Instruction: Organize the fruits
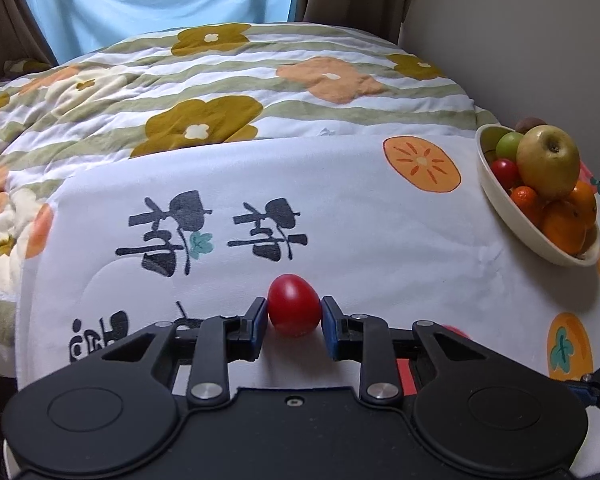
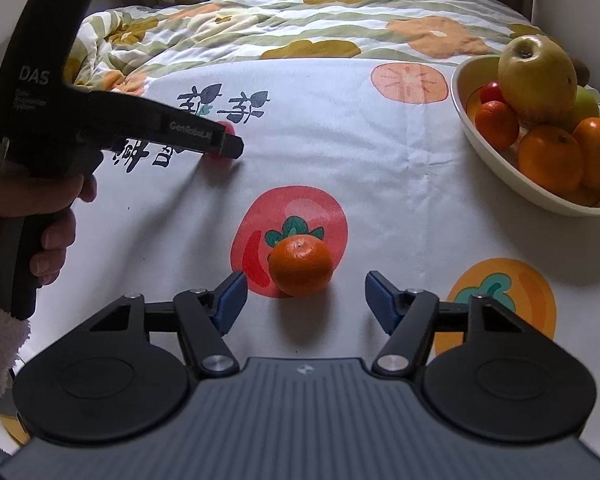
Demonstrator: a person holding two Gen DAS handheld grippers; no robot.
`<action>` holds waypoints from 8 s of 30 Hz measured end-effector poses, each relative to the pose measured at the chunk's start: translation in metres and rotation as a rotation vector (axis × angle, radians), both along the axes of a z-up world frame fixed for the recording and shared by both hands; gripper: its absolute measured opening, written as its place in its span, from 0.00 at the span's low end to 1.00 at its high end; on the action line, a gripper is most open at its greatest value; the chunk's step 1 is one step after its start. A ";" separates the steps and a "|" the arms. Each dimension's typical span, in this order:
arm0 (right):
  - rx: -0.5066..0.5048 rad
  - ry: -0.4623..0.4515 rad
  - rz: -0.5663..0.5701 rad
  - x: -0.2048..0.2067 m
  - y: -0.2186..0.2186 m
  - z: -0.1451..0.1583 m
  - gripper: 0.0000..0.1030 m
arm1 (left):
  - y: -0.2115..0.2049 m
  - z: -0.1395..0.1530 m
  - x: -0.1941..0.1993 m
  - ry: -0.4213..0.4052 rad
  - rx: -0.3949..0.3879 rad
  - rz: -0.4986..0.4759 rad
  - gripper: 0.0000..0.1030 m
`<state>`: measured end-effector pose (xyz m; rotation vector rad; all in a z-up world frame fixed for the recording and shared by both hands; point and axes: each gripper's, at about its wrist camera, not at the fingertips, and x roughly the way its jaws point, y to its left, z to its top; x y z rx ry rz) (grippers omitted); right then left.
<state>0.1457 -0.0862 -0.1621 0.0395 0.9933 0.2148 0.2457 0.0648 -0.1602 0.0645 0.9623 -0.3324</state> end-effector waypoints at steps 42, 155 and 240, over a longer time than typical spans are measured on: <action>0.032 -0.122 0.015 -0.016 -0.102 0.064 0.50 | -0.043 0.091 -0.106 -0.095 -0.070 0.171 0.31; 0.006 -0.417 -0.135 -0.096 -0.184 0.184 1.00 | -0.091 0.190 -0.209 -0.438 0.045 0.296 1.00; -0.093 -0.266 -0.232 -0.111 -0.155 0.154 1.00 | -0.073 0.165 -0.220 -0.389 0.048 0.260 1.00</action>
